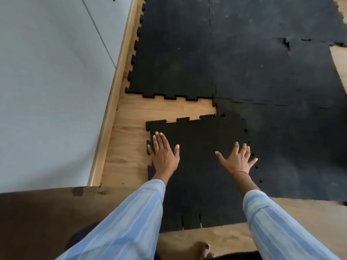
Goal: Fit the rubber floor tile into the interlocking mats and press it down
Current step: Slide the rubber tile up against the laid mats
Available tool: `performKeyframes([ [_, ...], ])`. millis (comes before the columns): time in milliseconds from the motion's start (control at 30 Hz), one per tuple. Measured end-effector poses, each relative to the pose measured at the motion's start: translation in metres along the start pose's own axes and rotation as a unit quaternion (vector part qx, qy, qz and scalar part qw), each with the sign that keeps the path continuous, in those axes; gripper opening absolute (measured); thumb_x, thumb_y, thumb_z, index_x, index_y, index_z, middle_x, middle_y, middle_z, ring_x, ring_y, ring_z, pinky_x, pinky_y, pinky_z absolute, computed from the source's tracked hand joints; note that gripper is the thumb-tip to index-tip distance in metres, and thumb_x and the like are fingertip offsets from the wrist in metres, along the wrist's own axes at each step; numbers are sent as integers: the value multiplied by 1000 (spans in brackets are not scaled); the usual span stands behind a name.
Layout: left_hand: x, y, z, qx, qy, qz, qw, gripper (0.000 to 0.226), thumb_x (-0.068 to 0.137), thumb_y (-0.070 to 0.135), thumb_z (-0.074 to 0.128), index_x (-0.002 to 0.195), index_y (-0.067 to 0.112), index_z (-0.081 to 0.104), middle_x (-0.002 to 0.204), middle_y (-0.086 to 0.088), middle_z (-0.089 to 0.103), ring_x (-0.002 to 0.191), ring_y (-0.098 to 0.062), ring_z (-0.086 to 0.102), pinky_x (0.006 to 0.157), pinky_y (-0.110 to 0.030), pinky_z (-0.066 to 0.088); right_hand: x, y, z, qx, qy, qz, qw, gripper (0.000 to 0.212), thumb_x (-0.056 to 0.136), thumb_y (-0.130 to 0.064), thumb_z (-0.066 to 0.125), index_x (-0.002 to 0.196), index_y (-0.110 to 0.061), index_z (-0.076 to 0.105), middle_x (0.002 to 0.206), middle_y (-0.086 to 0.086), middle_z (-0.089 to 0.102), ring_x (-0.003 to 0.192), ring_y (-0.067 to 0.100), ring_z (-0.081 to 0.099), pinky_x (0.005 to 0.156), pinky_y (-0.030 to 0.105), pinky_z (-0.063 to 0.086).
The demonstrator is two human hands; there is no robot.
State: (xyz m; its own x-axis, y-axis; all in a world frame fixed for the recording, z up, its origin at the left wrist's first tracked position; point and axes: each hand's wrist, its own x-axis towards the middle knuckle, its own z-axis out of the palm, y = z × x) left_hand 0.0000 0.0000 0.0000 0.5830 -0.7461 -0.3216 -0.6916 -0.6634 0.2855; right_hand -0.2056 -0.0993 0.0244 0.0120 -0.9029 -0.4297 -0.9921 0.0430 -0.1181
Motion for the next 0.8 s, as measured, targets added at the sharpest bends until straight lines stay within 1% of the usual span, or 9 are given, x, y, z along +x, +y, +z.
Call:
performKeyframes([
  [133, 31, -10, 62, -76, -15, -133, 988, 81, 98, 55, 23, 151, 3, -9, 160, -18, -11, 148, -32, -8, 119, -52, 4, 44, 30, 57, -19, -25, 74, 997, 111, 76, -81, 38, 152, -7, 5, 159, 22, -1, 148, 32, -7, 116, 58, -1],
  [200, 40, -17, 91, -96, -4, -183, 978, 82, 98, 55, 26, 152, 2, -8, 159, -22, -11, 147, -38, -6, 118, -54, 6, 63, 48, 80, 4, -7, 114, 993, 123, 68, -87, 38, 152, -4, 4, 158, 25, 0, 147, 35, -5, 116, 56, 0],
  [300, 56, -17, 114, -141, 1, -265, 954, 84, 97, 55, 29, 152, 2, -7, 158, -25, -10, 145, -44, 1, 113, -60, 11, 86, 62, 96, 35, 34, 154, 987, 135, 56, -95, 35, 151, -3, 5, 156, 28, 9, 145, 40, 7, 118, 53, 4],
  [367, 62, -12, 121, -148, 14, -281, 948, 86, 96, 57, 29, 152, 2, -6, 157, -29, -8, 144, -46, 5, 110, -63, 15, 94, 62, 100, 41, 57, 167, 983, 138, 52, -97, 33, 151, -4, 6, 153, 31, 16, 142, 44, 15, 117, 53, 7],
  [433, 64, -10, 123, -138, 32, -286, 948, 88, 95, 60, 31, 152, 2, -4, 156, -32, -6, 143, -46, 9, 109, -62, 20, 97, 59, 100, 47, 59, 179, 981, 141, 49, -98, 33, 151, -5, 6, 151, 31, 19, 140, 45, 16, 117, 54, 8],
  [533, 65, -14, 122, -136, 40, -309, 940, 96, 91, 63, 40, 152, 2, -3, 154, -36, -2, 141, -47, 16, 108, -58, 24, 100, 60, 94, 66, 62, 189, 978, 148, 43, -98, 42, 151, -3, 7, 150, 30, 22, 139, 44, 19, 117, 53, 11],
  [633, 68, -15, 112, -168, 49, -327, 929, 104, 85, 60, 56, 152, 3, 1, 154, -33, 10, 138, -46, 22, 108, -55, 27, 102, 60, 88, 98, 70, 199, 973, 154, 38, -96, 52, 150, 1, 7, 149, 27, 25, 139, 41, 20, 116, 49, 15],
  [733, 74, -22, 99, -205, 57, -351, 912, 109, 78, 58, 67, 151, 4, 8, 148, -30, 23, 129, -42, 33, 102, -51, 34, 103, 61, 82, 142, 75, 223, 961, 154, 39, -92, 58, 149, 1, 7, 151, 24, 24, 140, 39, 20, 114, 48, 20],
  [800, 79, -33, 91, -230, 51, -377, 896, 102, 75, 56, 71, 146, 3, 21, 143, -29, 30, 123, -41, 40, 99, -49, 40, 105, 64, 78, 164, 78, 238, 954, 151, 40, -90, 62, 149, 0, 9, 152, 23, 25, 141, 39, 20, 114, 48, 22],
])
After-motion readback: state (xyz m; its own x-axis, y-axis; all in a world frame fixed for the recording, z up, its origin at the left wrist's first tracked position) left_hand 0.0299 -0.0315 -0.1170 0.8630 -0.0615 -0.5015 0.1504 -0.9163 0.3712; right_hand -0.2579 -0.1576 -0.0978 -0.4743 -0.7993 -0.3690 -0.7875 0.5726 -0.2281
